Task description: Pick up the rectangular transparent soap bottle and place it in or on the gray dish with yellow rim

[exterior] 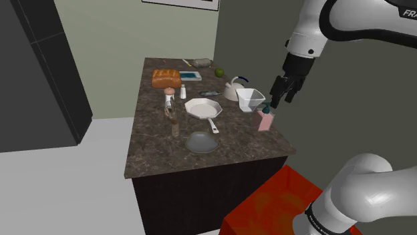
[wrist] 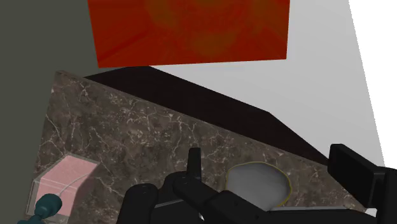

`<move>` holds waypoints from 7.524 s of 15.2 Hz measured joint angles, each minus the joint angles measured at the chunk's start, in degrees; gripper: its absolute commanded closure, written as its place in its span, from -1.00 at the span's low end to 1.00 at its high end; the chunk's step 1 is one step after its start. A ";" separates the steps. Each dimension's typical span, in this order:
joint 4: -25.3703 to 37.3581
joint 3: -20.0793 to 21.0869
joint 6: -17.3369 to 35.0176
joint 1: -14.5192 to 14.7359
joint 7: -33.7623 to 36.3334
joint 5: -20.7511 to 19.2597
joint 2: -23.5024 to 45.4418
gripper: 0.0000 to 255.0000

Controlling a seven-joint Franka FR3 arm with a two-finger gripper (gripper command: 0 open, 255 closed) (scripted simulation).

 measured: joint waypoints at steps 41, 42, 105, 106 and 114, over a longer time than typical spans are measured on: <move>15.40 -19.51 40.42 -13.14 -19.37 -9.10 51.50 -1.00; 15.10 -19.56 41.21 -13.24 -19.55 -8.95 51.98 -1.00; 27.18 -4.01 16.29 0.46 8.60 -11.70 41.73 1.00; 28.41 -3.22 15.71 1.13 9.99 -11.69 42.54 1.00; 36.29 2.25 10.77 6.11 19.99 -11.98 46.66 1.00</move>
